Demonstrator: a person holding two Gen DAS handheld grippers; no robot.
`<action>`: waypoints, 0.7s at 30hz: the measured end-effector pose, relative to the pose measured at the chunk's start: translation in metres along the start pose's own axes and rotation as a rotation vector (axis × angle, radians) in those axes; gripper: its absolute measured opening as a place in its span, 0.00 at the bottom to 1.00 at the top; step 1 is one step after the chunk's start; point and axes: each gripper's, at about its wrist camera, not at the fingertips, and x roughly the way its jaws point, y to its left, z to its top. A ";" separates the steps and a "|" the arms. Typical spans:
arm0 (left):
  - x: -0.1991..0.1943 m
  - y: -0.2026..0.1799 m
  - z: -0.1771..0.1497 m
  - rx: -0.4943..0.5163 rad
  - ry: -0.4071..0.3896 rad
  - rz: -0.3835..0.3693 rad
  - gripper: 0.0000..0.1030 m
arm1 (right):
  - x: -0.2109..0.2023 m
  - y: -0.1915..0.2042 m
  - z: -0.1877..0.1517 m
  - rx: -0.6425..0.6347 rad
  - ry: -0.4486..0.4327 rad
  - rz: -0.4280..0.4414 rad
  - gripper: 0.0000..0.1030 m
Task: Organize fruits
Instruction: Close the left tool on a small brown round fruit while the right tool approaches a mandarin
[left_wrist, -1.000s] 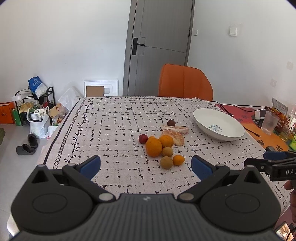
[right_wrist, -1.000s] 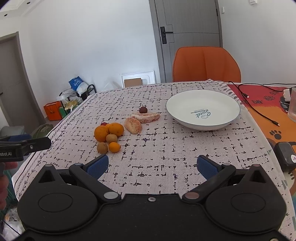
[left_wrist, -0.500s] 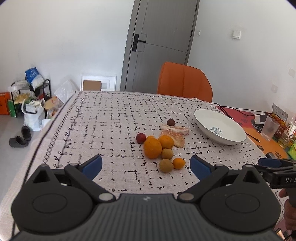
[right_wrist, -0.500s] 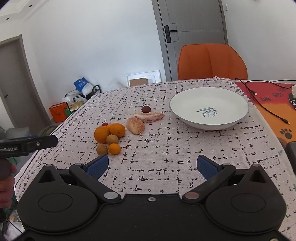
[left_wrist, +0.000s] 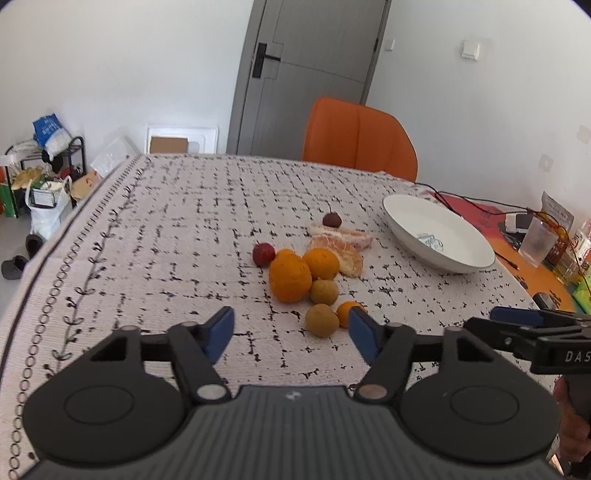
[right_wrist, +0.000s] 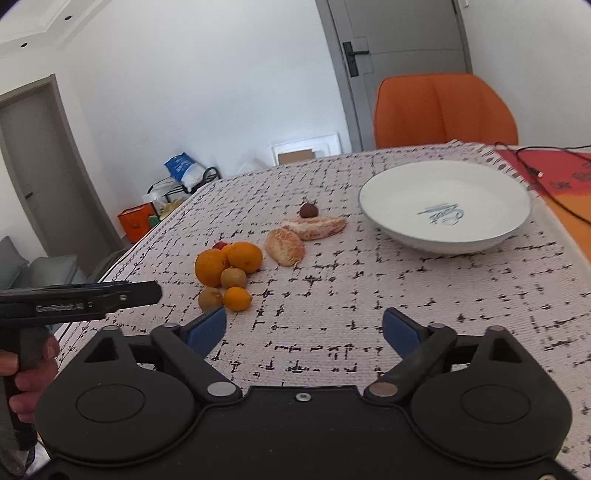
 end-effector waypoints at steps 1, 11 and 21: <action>0.003 0.000 0.000 0.001 0.005 -0.004 0.61 | 0.002 0.000 0.000 -0.001 0.002 0.008 0.83; 0.029 -0.006 0.003 0.021 0.043 -0.037 0.52 | 0.025 -0.001 0.002 0.001 0.042 0.073 0.68; 0.055 -0.008 0.006 0.019 0.088 -0.068 0.41 | 0.046 -0.003 0.007 0.017 0.076 0.100 0.54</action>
